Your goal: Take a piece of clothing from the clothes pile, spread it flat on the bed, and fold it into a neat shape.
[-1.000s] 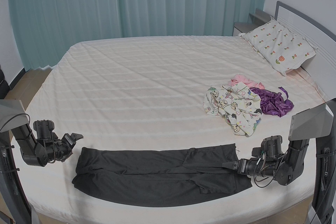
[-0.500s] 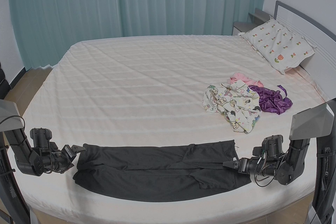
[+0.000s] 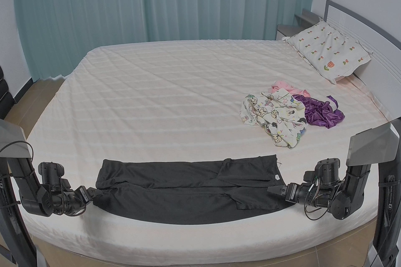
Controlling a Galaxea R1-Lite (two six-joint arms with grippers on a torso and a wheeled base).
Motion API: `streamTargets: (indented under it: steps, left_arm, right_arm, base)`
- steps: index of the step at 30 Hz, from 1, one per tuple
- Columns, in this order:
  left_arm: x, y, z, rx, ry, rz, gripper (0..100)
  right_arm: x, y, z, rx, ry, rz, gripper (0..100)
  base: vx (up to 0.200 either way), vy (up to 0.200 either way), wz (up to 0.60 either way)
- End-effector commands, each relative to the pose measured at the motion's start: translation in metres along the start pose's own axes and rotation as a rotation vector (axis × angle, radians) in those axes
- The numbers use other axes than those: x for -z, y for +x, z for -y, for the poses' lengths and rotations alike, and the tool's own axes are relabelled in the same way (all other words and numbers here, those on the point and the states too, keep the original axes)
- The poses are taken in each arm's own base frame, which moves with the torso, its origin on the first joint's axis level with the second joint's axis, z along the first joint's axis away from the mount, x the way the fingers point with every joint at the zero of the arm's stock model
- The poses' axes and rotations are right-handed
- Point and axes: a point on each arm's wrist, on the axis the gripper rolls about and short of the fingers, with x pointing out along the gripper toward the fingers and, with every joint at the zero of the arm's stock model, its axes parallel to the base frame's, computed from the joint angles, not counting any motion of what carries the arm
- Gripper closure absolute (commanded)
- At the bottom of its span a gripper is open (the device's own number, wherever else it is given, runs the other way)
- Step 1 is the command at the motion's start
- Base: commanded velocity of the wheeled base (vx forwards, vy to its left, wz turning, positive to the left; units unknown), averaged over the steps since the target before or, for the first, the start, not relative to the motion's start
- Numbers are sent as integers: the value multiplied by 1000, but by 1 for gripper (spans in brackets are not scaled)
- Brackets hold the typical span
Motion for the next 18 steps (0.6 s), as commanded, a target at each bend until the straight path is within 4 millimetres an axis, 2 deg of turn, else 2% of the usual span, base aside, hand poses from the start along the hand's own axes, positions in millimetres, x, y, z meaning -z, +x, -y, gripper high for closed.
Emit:
streamTargets:
  steps: [1, 15, 16, 18]
  left_arm:
    - [8, 7, 4, -14, 26, -24, 0]
    - [9, 38, 17, -56, 90, 57, 0]
    - [11, 40, 18, -68, 94, 59, 100]
    - [12, 41, 18, -78, 98, 61, 100]
  right_arm:
    - [0, 0, 0, 0, 0, 0, 0]
    - [1, 1, 0, 0, 0, -3, 0]
    - [1, 1, 0, 0, 0, -3, 0]
    - [1, 1, 0, 0, 0, -4, 0]
  base:
    - [0, 0, 0]
    - [0, 0, 0]
    - [0, 0, 0]
    - [0, 0, 0]
